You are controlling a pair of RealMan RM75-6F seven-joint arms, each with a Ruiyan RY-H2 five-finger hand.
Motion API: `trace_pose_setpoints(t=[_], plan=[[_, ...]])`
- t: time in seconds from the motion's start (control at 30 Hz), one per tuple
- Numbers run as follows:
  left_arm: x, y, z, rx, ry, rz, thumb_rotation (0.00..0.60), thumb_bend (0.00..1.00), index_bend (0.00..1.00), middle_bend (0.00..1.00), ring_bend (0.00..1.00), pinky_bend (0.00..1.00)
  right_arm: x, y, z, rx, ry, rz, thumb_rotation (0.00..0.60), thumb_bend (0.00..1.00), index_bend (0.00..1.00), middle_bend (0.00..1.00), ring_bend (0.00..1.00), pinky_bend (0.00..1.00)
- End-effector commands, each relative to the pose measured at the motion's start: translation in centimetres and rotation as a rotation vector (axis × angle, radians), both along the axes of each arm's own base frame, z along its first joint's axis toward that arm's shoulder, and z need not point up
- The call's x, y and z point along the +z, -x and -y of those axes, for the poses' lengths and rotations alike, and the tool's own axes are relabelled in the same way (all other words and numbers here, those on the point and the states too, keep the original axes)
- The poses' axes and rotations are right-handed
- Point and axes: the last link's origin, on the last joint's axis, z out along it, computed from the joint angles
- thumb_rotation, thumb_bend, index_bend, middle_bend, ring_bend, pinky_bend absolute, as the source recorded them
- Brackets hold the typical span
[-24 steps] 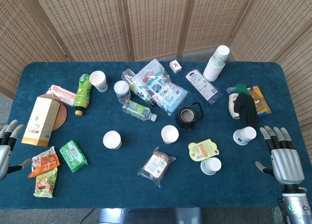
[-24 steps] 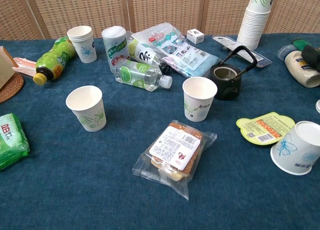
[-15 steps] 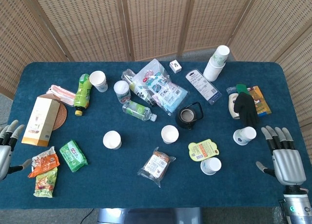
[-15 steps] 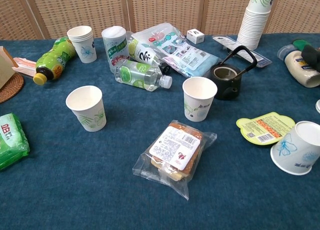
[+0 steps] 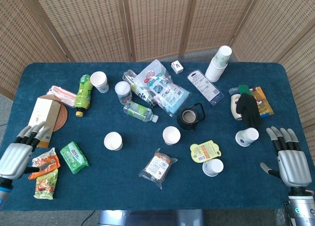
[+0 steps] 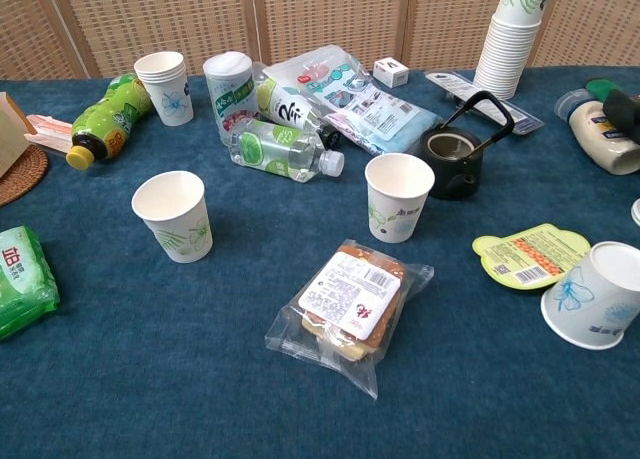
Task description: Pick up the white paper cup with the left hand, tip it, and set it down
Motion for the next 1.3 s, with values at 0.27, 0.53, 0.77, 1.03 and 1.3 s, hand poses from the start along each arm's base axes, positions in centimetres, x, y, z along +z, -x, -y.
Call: trace_pose_setpoints(t=[0.27, 0.53, 0.77, 1.03, 1.3], plan=[[-4.2, -6.3, -4.6, -0.111, 0.169, -0.084, 0.6, 0.21, 0.0, 0.0, 0.0, 0.0, 0.7, 0.1, -0.1, 0.0, 0.004, 0.026, 0.6, 0.0, 0.0, 0.0, 0.0, 0.0], [-9.0, -10.1, -7.3, -0.132, 0.265, -0.168, 0.6, 0.21, 0.0, 0.0, 0.0, 0.0, 0.9, 0.1, -0.2, -0.001, 0.002, 0.042, 0.6, 0.0, 0.0, 0.0, 0.0, 0.0], [-12.8, -13.4, -8.7, -0.132, 0.305, -0.18, 0.6, 0.21, 0.0, 0.0, 0.0, 0.0, 1.0, 0.3, -0.1, -0.007, 0.001, 0.052, 0.6, 0.0, 0.0, 0.0, 0.0, 0.0], [-15.5, -15.6, -9.7, -0.128, 0.304, -0.215, 0.6, 0.21, 0.0, 0.0, 0.0, 0.0, 1.4, 0.6, 0.0, -0.017, 0.005, 0.074, 0.6, 0.0, 0.0, 0.0, 0.0, 0.0], [-16.6, -16.1, -10.2, -0.101, 0.299, -0.243, 0.6, 0.21, 0.0, 0.0, 0.0, 0.12, 1.7, 0.8, 0.0, -0.022, 0.01, 0.089, 0.6, 0.0, 0.0, 0.0, 0.0, 0.0]])
